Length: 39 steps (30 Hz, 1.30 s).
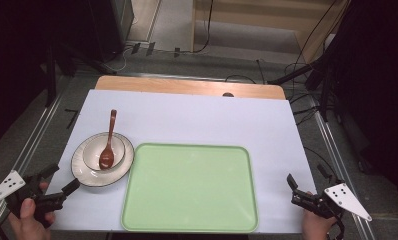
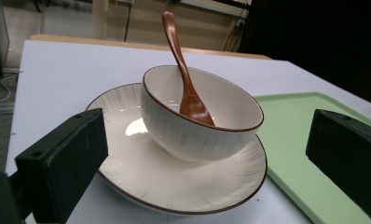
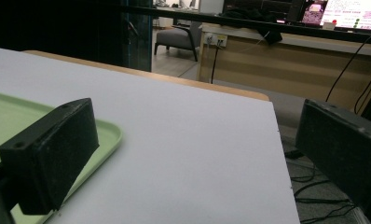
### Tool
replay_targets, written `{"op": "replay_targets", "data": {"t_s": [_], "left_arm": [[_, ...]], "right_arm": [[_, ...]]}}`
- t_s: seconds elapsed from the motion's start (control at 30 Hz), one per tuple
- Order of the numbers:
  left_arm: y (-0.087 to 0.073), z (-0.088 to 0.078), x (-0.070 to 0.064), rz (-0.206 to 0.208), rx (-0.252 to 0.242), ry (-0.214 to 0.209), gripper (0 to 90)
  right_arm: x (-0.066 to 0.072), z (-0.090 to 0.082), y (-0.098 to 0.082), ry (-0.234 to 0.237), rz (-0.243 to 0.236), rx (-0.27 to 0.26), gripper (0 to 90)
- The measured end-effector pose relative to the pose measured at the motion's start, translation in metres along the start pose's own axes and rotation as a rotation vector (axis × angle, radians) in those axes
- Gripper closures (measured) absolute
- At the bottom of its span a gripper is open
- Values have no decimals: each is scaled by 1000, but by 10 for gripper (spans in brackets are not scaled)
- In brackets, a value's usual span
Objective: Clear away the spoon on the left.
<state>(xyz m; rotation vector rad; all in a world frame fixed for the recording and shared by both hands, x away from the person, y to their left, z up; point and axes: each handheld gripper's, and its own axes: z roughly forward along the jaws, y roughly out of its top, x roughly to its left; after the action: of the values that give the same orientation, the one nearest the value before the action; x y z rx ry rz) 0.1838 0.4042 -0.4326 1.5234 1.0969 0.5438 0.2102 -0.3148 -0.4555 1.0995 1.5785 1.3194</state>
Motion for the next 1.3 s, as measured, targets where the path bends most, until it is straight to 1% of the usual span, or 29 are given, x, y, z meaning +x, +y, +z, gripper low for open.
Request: {"op": "replay_targets", "data": {"t_s": [0.07, 0.2, 0.23, 0.27, 0.3, 0.37, 0.43, 0.47, 0.5, 0.53, 0.57, 0.63, 0.67, 0.77, 0.8, 0.83, 0.87, 0.9, 0.93, 1.0, 1.03, 1.1, 1.13, 1.17, 1.2, 1.3], "left_arm": [[2, 1, -1, 2, -3, 4, 0], [15, 7, -4, -22, -5, 11, 0], [19, 8, -5, -21, -12, 1, 0], [23, 9, -7, -14, -12, -5, 0], [28, 11, -9, -6, -2, -4, 0], [36, 15, -12, 2, -10, -19, 0], [43, 20, -14, 12, -2, -22, 0], [48, 25, -16, 12, -8, -35, 0], [48, 25, -16, 12, -8, -35, 0], [53, 31, -17, 12, -1, -44, 0], [53, 31, -17, 12, -1, -44, 0], [57, 37, -19, 17, 10, -55, 0], [60, 41, -20, 22, 16, -52, 0], [65, 48, -20, 29, 20, -64, 0], [67, 50, -20, 27, 24, -67, 0], [69, 53, -19, 6, 23, -78, 0], [72, 56, -18, -30, 13, -111, 0], [77, 59, -17, -44, 4, -130, 0], [77, 59, -17, -44, 4, -130, 0], [82, 64, -17, -22, 14, -109, 0], [84, 67, -17, -18, 21, -106, 0], [87, 74, -15, -15, 39, -108, 0], [90, 81, -15, -6, 55, -108, 0], [90, 81, -15, -6, 55, -108, 0], [92, 85, -15, 1, 63, -106, 0], [97, 94, -14, -2, 69, -103, 0]], "right_arm": [[0, 0, 0, -2, -1, 0, 0], [0, 0, 0, -4, -2, 2, 0], [0, 0, 0, -4, -3, 2, 0], [1, 0, 0, -4, -3, 2, 0], [1, 0, 0, -4, -3, 1, 0], [0, 0, 0, -5, -2, 0, 0], [1, 0, 0, -7, -1, 4, 0], [1, 1, 0, -6, -3, 4, 0], [1, 1, 0, -6, -3, 4, 0], [1, 0, 0, -6, -4, 4, 0], [1, 0, 0, -7, -4, 3, 0], [1, 0, 0, -7, -4, 2, 0], [1, 0, 0, -7, -2, 1, 0], [1, 1, 0, -7, -2, 3, 0], [1, 1, 0, -7, -2, 2, 0], [1, 1, 0, -7, -2, 2, 0], [1, 0, 0, -7, -4, 2, 0], [1, 0, 0, -7, -4, 2, 0], [1, 0, 0, -7, -4, 2, 0], [1, 1, 0, -6, -3, 3, 0], [1, 1, 0, -6, -3, 3, 0], [1, 1, 0, -6, -3, 1, 0], [1, 1, 0, -6, -2, 2, 0], [0, 1, 0, -7, -2, 2, 0], [0, 1, 0, -7, -2, 2, 0], [1, 1, 0, -5, -5, 3, 0]]}}
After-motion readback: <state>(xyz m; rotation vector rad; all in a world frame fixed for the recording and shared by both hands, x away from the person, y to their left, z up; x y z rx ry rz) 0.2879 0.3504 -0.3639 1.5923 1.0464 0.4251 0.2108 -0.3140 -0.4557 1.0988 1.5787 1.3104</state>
